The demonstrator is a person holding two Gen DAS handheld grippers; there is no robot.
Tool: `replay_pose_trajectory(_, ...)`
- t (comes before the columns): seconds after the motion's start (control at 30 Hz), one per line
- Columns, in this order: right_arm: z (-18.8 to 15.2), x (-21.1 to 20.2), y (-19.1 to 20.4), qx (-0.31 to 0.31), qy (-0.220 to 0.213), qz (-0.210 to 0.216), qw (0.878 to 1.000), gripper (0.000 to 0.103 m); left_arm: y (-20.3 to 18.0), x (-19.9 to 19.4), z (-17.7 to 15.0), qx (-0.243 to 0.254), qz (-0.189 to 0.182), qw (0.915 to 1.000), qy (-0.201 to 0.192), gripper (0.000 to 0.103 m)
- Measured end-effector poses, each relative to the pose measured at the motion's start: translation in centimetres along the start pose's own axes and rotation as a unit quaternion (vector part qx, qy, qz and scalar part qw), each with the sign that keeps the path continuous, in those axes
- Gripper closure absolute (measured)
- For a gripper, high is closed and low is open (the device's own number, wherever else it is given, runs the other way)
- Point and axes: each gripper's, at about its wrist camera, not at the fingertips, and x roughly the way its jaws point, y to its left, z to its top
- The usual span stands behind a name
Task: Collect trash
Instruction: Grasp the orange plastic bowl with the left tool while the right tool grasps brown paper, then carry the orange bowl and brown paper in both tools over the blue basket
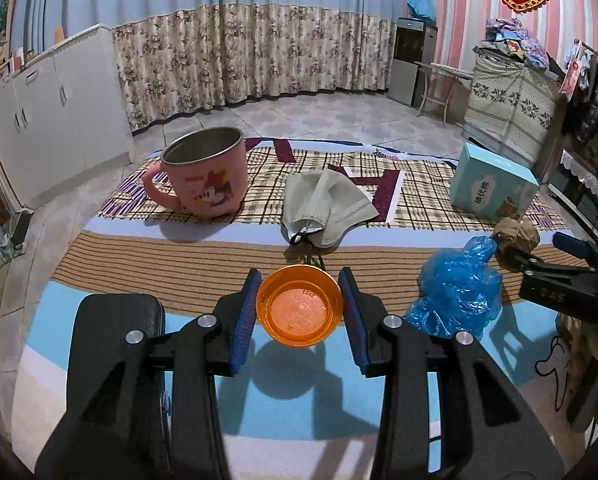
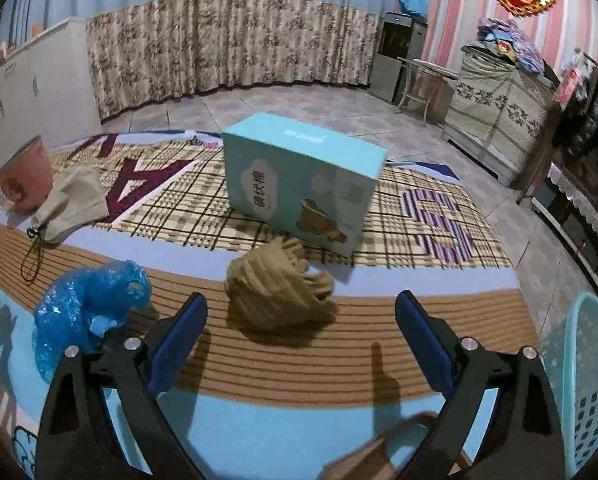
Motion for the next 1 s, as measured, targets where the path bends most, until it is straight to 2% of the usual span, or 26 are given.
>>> replay_pose_trajectory(0.03,0.0,0.2,0.1,-0.002,0.006,0.005,1.000,0.035,0.0,0.0,0.0,-0.001,0.000,1.0000,0.000,0.064)
replay_pose_trajectory(0.1,-0.2,0.5,0.1,-0.001,0.014,0.020,1.000,0.049,0.0,0.0,0.0,-0.002,-0.001,1.0000,-0.001,0.064)
replay_pose_trajectory(0.33,-0.3,-1.8,-1.0,0.020,-0.018,0.032,0.999,0.051,-0.1,-0.2,0.1,0.000,0.003,1.0000,-0.010,0.064)
replay_pose_trajectory(0.63,-1.0,-6.6,-3.1,0.037,-0.059,0.023,0.997,0.051,-1.3,-1.8,0.6,0.011,-0.008,0.9996,-0.027,0.064)
replay_pose_trajectory(1.0,-3.8,-13.9,-9.8,0.051,-0.091,-0.005,0.995,0.051,-5.5,-4.4,0.1,0.050,-0.026,0.9976,-0.041,0.064)
